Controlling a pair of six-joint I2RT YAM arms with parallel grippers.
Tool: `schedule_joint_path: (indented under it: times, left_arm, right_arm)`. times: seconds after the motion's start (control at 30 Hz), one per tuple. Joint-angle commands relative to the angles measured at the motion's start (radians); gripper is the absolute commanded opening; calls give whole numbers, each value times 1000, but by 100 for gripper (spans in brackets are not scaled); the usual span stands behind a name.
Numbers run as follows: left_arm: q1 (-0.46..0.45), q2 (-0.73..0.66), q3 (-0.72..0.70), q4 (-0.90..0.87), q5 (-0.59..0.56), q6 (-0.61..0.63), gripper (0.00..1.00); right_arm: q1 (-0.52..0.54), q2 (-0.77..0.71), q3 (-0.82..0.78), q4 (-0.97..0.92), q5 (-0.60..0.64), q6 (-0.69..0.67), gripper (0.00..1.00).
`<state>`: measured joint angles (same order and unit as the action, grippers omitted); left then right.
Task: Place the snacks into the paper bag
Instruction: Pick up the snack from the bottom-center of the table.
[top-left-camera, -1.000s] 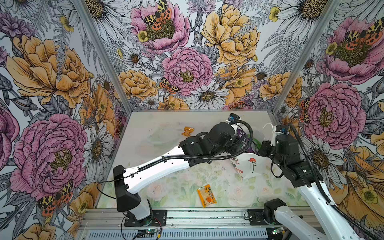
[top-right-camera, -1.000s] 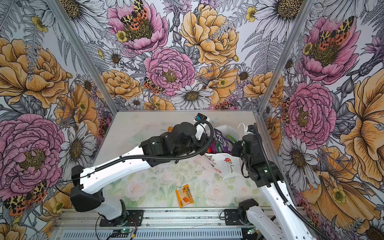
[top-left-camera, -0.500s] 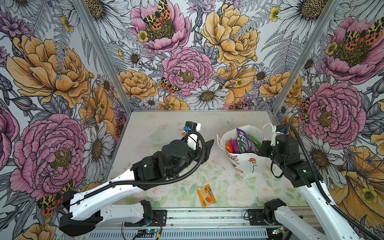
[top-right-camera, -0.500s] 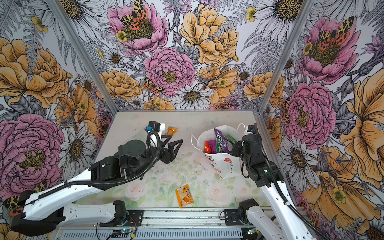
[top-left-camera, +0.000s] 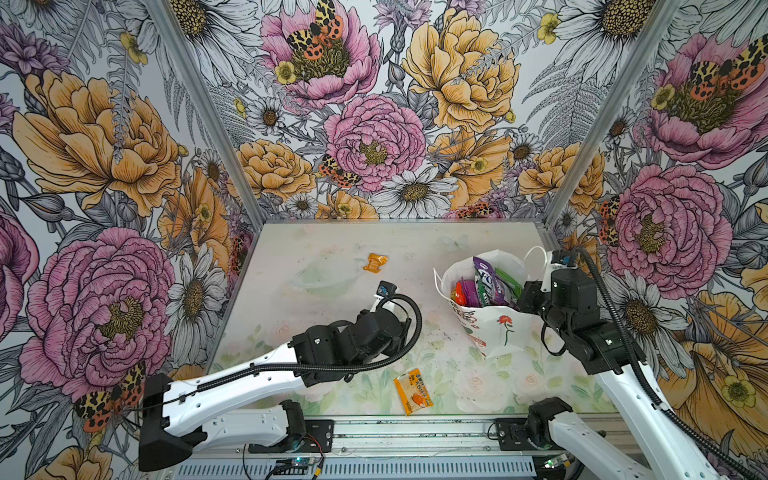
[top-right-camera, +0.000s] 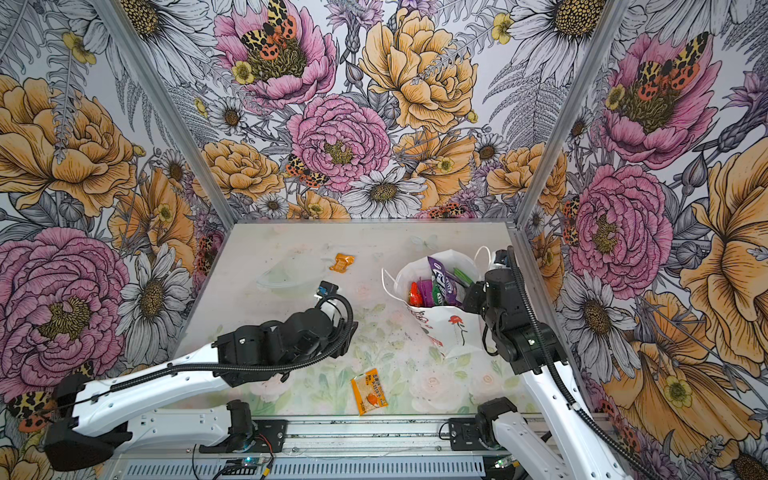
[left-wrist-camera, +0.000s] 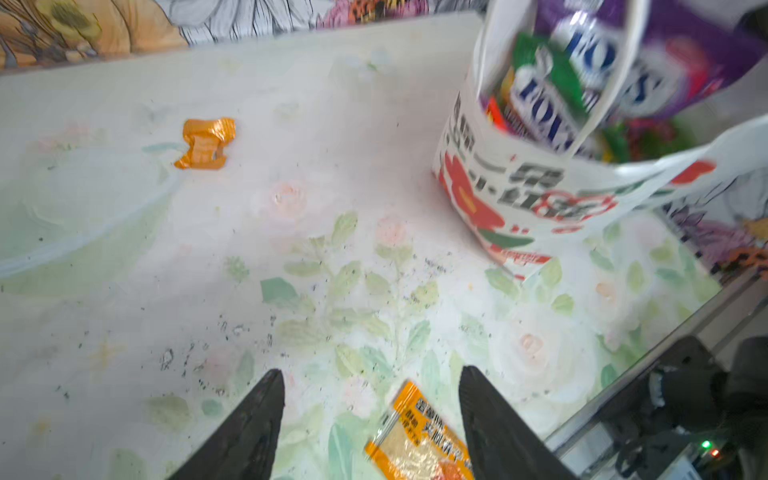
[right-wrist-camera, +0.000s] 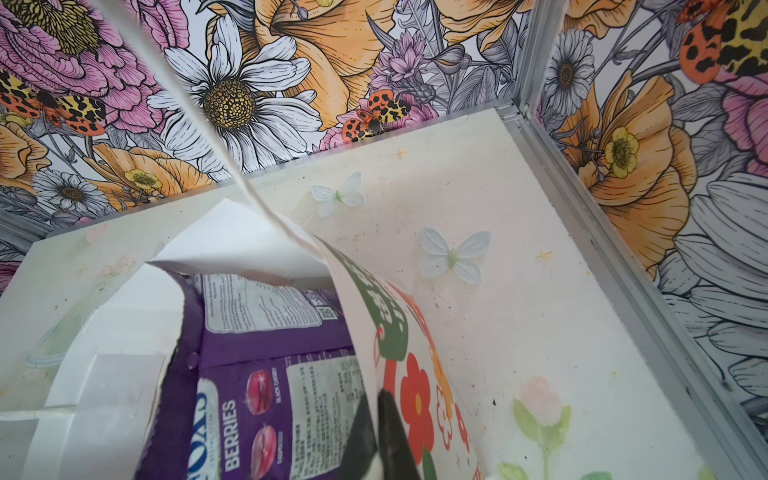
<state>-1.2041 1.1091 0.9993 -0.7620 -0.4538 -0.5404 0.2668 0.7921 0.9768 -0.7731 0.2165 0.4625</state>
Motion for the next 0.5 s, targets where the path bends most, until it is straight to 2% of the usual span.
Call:
schedule_joint_path:
  times: [0.0, 0.17, 0.27, 0.47]
  left_arm:
    - [-62, 42, -19, -79, 118, -33, 68]
    - [-118, 142, -75, -87, 237, -26, 69]
    - [-185, 239, -93, -93, 329, -7, 70]
    - [-304, 439, -38, -135, 330, 39, 70]
  right_arm:
    - [-5, -4, 4, 55, 10, 15, 0]
    - [-5, -2, 2, 57, 8, 15, 0]
    - [-5, -7, 2, 57, 11, 15, 0]
    - [-7, 0, 2, 56, 7, 15, 0]
